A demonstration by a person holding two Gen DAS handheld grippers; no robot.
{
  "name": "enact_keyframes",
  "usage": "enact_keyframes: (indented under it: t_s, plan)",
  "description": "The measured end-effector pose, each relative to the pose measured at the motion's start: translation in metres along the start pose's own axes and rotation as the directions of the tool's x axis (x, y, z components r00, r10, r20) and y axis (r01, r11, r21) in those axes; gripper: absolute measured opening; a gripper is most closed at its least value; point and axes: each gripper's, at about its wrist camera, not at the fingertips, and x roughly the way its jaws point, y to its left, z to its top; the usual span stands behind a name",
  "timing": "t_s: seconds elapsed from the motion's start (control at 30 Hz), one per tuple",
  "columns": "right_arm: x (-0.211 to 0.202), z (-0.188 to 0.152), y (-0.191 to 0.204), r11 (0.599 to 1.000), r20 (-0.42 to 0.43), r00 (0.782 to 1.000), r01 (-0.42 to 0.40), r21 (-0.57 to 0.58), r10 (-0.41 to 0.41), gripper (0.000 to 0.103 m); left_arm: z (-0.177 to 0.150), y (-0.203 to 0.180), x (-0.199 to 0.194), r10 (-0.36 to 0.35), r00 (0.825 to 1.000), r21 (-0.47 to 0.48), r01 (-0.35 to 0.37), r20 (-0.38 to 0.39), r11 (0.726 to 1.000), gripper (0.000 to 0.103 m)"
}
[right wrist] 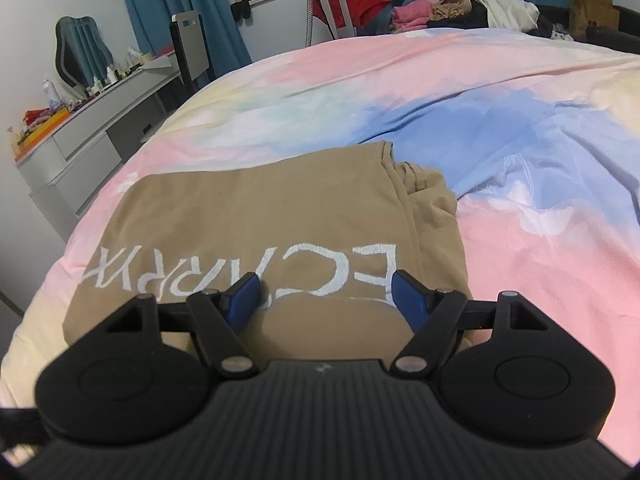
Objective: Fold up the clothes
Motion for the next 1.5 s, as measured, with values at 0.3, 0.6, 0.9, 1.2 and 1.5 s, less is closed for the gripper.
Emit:
enact_keyframes:
  t_s: [0.3,0.6,0.9,1.2,1.5]
  plan:
    - [-0.002,0.002,-0.004,0.998,0.007,1.000,-0.012,0.055,0.012,0.074,0.019,0.031,0.020,-0.136,0.979,-0.292,0.176,0.151,0.940,0.078]
    - [-0.044,0.009,-0.022,0.929,0.158,0.981,-0.158,0.336,0.110,0.075,0.022,0.031,0.019,-0.131,0.969,-0.278,0.186,0.207,0.942,0.030]
    - [-0.041,-0.037,-0.038,0.479,0.107,0.818,-0.431,0.765,0.565,0.076,0.019,0.019,0.000,-0.179,0.945,-0.224,0.243,0.272,0.944,0.025]
    - [0.004,-0.059,-0.062,0.399,0.067,0.895,-0.263,0.878,0.441,0.075,0.020,0.022,-0.003,-0.217,0.930,-0.249,0.295,0.298,0.922,0.024]
    - [-0.024,-0.048,-0.068,0.413,0.244,0.931,-0.342,0.844,0.273,0.028,0.027,0.005,-0.013,-0.241,0.928,-0.187,0.301,0.286,0.935,0.024]
